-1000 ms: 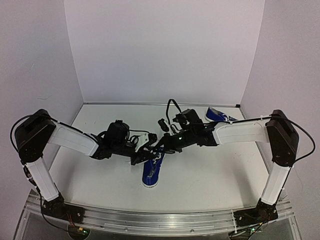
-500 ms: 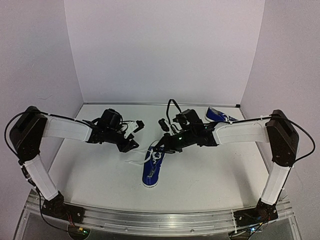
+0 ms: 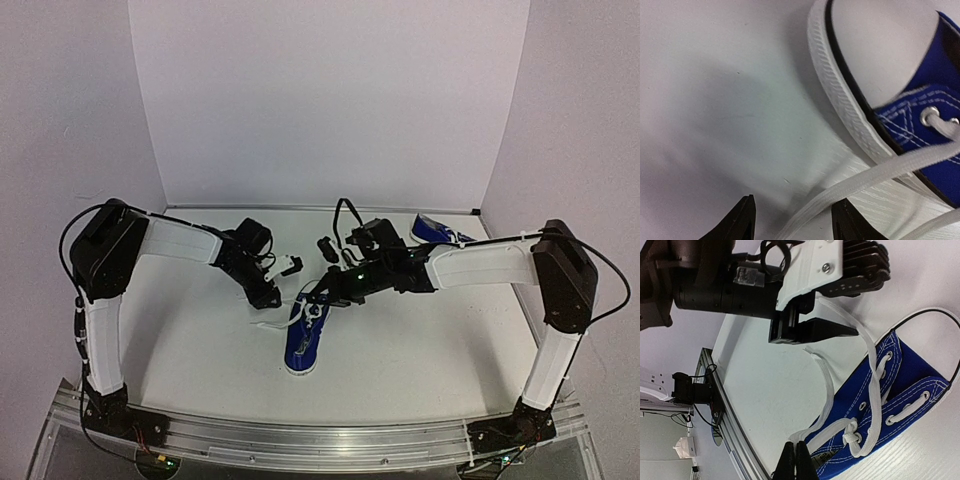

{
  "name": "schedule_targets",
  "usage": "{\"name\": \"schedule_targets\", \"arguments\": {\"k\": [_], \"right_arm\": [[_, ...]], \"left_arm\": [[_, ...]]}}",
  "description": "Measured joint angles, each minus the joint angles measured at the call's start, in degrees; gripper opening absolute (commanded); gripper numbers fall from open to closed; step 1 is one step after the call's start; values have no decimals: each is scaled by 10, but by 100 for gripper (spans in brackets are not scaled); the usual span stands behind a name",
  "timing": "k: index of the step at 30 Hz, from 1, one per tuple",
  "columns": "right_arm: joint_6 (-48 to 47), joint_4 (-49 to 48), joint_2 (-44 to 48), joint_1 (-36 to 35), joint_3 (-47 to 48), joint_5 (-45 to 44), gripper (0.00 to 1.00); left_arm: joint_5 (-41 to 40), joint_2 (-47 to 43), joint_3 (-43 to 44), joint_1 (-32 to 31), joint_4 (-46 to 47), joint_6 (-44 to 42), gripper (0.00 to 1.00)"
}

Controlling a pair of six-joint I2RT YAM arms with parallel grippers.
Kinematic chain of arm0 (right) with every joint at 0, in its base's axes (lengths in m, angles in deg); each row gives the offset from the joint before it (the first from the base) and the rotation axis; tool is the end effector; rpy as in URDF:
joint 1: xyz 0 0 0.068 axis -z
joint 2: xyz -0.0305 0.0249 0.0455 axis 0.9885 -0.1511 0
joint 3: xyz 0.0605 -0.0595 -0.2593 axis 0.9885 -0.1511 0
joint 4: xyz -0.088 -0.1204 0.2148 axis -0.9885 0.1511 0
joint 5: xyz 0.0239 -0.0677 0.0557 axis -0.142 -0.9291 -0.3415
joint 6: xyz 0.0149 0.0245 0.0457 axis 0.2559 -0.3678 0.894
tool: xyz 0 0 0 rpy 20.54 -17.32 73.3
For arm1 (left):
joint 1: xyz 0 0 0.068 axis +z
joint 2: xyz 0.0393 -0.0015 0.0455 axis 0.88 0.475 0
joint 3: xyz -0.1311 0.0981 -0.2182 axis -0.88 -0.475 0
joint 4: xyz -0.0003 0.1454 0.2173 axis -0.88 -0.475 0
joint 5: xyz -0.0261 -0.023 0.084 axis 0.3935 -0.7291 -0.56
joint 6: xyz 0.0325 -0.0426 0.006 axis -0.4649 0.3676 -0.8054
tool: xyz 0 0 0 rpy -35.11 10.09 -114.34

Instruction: Tie the shoes

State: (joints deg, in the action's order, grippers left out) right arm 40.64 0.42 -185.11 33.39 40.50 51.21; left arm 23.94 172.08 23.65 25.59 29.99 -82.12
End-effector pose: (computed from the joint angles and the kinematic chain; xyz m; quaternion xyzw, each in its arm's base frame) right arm 0.2601 0.3173 0.2092 -0.2440 0.8250 0.4793 0.1733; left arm 0.3280 -0.2467 0.1354 0.5344 0.8066 -0.1033 0.2305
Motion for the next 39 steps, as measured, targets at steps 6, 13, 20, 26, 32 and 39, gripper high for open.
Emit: {"name": "schedule_targets", "arguments": {"k": [6,13,20,26,32,39], "right_arm": [[0,0,0,0,0,-2,0],[0,0,0,0,0,-7,0],[0,0,0,0,0,-12,0],[-1,0,0,0,0,-20,0],[-3,0,0,3,0,-26,0],[-7,0,0,13,0,-28,0]], "left_arm": [[23,43,78,10,-80,6,0],[39,4,21,18,-66,58,0],[-16,-197,-142,-53,-43,151,0],[-47,-339,-202,-120,5,267,0],[-94,-391,-231,-151,-53,348,0],[-126,-351,-226,-237,-145,404,0]]}}
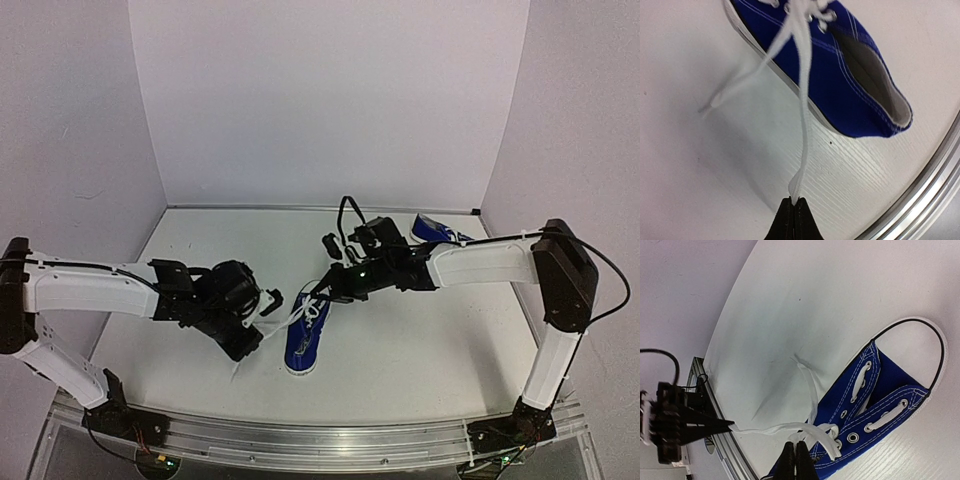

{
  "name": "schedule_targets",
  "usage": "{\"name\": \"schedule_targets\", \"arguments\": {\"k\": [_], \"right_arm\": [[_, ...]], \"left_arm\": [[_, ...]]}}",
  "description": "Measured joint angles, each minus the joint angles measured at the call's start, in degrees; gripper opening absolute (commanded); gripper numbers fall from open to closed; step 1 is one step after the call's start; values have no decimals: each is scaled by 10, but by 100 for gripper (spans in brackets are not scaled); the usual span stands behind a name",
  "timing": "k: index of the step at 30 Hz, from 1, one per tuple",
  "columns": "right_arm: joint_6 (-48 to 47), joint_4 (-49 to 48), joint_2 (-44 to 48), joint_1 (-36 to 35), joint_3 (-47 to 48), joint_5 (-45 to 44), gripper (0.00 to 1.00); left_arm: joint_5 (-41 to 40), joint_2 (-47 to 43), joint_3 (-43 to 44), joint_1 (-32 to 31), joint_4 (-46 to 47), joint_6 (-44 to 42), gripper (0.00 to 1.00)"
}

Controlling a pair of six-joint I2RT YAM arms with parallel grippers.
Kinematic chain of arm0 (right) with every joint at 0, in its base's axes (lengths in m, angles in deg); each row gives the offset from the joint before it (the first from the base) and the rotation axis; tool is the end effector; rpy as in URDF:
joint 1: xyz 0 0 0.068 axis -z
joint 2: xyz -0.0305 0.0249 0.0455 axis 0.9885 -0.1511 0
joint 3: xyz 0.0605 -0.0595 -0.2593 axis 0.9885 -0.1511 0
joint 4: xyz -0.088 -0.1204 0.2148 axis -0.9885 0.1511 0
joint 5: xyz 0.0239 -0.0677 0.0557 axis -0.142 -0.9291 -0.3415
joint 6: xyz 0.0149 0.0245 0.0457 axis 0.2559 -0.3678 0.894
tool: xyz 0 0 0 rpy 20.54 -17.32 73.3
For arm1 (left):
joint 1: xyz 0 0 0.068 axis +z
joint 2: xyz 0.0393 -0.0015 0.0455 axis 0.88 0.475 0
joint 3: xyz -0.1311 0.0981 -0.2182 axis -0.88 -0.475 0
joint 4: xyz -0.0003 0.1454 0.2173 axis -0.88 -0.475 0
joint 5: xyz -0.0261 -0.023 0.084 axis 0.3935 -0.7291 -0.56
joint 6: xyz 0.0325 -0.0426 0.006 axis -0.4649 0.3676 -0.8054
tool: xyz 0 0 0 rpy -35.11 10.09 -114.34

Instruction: Tie the shoes

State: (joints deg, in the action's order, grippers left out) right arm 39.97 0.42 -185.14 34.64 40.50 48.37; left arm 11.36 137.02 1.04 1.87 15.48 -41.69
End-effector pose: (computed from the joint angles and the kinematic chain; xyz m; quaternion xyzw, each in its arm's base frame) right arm 0.2686 0.3111 0.2085 -0.2297 0.8338 0.4618 0.1970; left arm 0.1372 -0.2327 0.2083 0.3912 0.8934 -0.1138 0.1894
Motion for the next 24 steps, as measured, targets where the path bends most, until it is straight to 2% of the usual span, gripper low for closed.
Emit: {"name": "schedule_targets", "arguments": {"k": [5,11,17,24], "right_arm": [[-4,0,0,5,0,-1,0],[-6,0,0,8,0,-1,0],[-10,0,0,8,0,1,0],[-12,0,0,8,0,3,0]], "left_arm": [[8,88,50,-68,-49,2,0],[53,132,124,-126,-5,-20,0],[94,145,152,-129,81,-52,0],[115,214,149,-108,223,-87,0]]}}
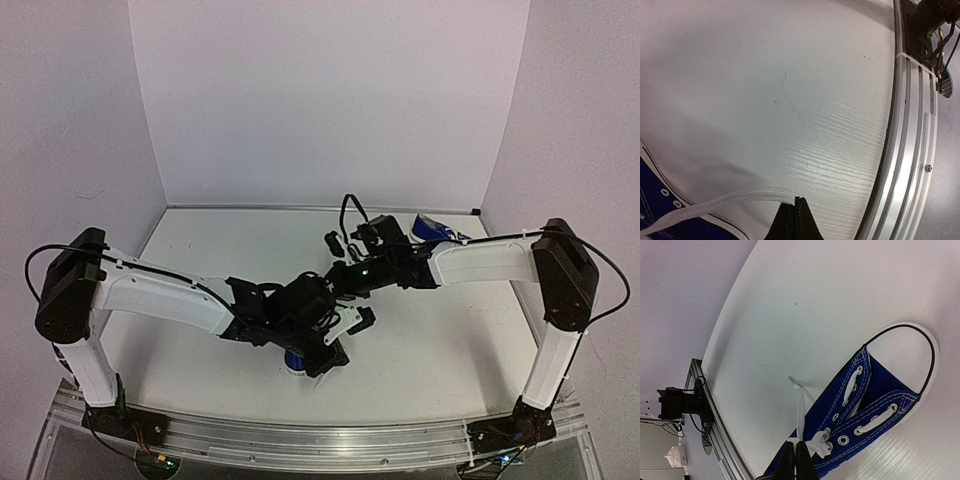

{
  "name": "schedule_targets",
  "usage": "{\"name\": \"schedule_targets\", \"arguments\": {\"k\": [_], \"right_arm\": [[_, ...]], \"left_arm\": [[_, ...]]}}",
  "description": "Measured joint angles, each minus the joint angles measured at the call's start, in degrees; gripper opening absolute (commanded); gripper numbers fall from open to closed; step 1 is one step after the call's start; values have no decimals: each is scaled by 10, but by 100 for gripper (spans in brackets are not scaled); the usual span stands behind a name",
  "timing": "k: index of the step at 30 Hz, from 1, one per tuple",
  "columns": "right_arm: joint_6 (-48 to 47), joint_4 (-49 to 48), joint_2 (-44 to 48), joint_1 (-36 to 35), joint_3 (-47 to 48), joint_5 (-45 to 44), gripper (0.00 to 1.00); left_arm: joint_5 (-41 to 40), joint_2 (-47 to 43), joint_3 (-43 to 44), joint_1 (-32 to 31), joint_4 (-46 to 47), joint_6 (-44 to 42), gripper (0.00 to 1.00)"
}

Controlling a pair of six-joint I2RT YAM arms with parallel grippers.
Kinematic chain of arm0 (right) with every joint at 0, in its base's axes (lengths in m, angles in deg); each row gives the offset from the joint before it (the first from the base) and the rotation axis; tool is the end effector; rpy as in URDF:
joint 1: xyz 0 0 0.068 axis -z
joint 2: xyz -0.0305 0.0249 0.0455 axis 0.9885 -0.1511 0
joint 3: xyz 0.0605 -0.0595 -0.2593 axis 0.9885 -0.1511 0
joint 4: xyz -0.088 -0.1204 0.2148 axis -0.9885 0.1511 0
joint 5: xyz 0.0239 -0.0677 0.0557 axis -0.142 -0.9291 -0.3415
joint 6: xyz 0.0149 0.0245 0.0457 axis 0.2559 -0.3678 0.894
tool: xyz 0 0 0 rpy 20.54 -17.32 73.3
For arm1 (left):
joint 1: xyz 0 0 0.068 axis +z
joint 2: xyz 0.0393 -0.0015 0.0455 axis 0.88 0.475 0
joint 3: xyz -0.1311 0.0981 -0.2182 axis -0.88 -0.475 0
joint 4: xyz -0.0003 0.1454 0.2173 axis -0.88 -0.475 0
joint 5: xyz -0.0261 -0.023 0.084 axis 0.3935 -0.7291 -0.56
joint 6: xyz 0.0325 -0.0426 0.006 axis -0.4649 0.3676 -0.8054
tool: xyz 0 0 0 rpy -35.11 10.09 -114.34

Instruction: Tie the shoes

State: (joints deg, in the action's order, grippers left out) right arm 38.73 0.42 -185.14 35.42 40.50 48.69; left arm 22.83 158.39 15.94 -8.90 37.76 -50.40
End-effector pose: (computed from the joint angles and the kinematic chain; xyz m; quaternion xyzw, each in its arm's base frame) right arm 0.2727 0.3075 0.2085 -0.2342 0.8320 0.4600 0.2033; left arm 0.1225 -0.3638 0.1949 0.5404 0.7609 -0.2713 0.2354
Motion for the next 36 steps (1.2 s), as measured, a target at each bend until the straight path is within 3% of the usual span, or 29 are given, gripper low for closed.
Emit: {"name": "schedule_targets", "arguments": {"k": [3,7,13,21,26,36], "right_arm": [[-1,0,0,0,0,1,0],[-3,0,0,0,0,2,0],[-7,0,0,0,0,9,0],[-12,-5,-7,-2,11,32,0],[-13,-9,-37,-15,44,39,0],[-6,-10,-124,-46,114,49,5]], "left_arm": [[2,8,-11,11,68,-10,8],[10,8,-16,25,141,-22,32],[43,-7,-36,30,167,-48,53],[46,-192,-181,82,212,-18,63],[-14,-308,-268,147,246,34,69],[-82,-314,-304,223,225,122,66]]}}
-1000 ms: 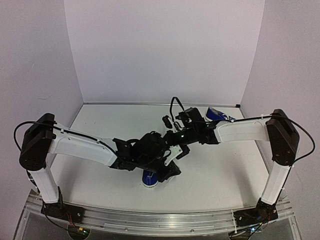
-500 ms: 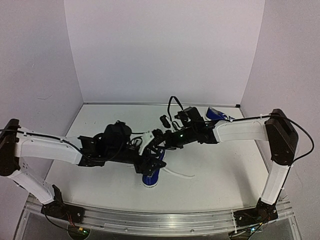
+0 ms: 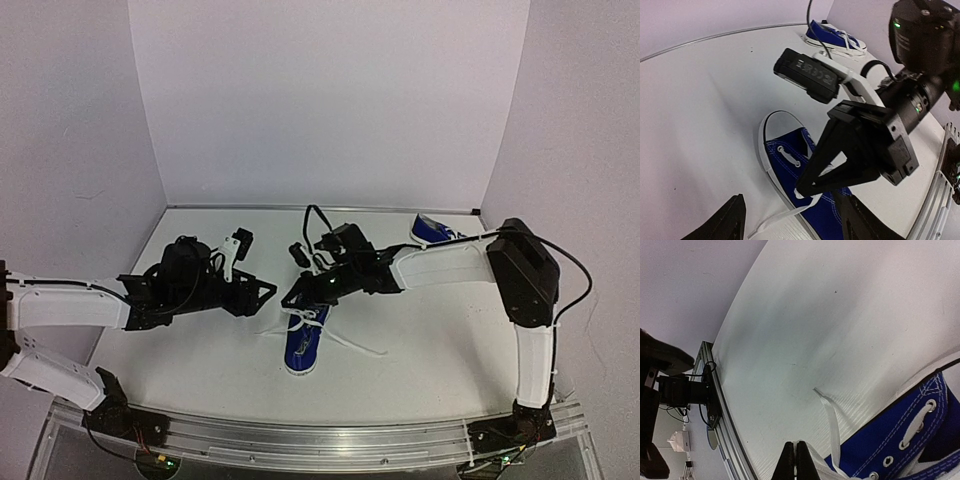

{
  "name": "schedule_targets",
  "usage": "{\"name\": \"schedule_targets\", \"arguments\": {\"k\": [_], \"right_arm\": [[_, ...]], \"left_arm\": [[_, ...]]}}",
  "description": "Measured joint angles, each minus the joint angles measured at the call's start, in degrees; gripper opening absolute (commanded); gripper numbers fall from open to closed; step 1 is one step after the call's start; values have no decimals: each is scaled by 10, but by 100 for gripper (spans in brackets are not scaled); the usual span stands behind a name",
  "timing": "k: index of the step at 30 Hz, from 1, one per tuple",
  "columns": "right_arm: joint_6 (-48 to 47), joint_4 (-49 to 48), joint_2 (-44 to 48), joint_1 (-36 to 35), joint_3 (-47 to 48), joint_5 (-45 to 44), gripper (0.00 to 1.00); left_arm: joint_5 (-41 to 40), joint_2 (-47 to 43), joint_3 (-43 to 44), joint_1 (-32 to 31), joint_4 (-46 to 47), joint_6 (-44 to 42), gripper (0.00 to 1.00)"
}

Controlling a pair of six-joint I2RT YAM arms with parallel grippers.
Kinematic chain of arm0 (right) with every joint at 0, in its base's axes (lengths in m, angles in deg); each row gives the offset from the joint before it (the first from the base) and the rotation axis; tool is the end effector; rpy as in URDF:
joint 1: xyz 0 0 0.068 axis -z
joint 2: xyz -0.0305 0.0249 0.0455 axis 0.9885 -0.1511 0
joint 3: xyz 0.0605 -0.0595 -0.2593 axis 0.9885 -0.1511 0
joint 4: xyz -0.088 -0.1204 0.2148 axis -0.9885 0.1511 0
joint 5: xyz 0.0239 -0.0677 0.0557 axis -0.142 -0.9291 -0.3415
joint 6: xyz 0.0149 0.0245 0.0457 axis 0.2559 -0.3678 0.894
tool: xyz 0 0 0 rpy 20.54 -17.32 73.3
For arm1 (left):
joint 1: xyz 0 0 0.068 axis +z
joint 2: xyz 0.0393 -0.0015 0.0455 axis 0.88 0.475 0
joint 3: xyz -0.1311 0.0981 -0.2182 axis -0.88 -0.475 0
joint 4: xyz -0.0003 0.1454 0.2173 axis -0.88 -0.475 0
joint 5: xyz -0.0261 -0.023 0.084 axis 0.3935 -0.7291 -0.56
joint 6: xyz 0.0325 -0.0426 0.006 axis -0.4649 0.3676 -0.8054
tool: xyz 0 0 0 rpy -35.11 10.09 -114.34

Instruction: Tie the shoes

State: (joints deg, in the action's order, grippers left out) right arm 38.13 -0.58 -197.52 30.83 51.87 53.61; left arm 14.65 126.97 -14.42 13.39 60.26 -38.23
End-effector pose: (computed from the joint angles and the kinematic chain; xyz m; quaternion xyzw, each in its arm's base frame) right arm 0.2767 0.3682 0.1839 -0.2883 0.8065 0.4909 0.1592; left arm 0.1792 -0.2018 0.2270 0.2433 0.8084 -0.2896 0.4510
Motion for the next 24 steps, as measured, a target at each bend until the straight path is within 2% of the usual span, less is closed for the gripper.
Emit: {"name": "schedule_targets", "arguments": {"k": [4,7,15,19,24], "right_arm": [[0,9,-16,-6,15,1,24],[-7,21,-17,-7,20,0,34],[-37,86,24,-5,23,-12,48],[-55,121,68,12,16,-28,47],[-85,126,107,42,11,-29,33]], "left_arm": [[21,31,-1,27,1,26,67],[46,47,-6,42,7,39,69],[112,77,-8,47,48,49,72],[143,93,-6,47,85,56,72],[171,139,-5,47,91,58,67]]}}
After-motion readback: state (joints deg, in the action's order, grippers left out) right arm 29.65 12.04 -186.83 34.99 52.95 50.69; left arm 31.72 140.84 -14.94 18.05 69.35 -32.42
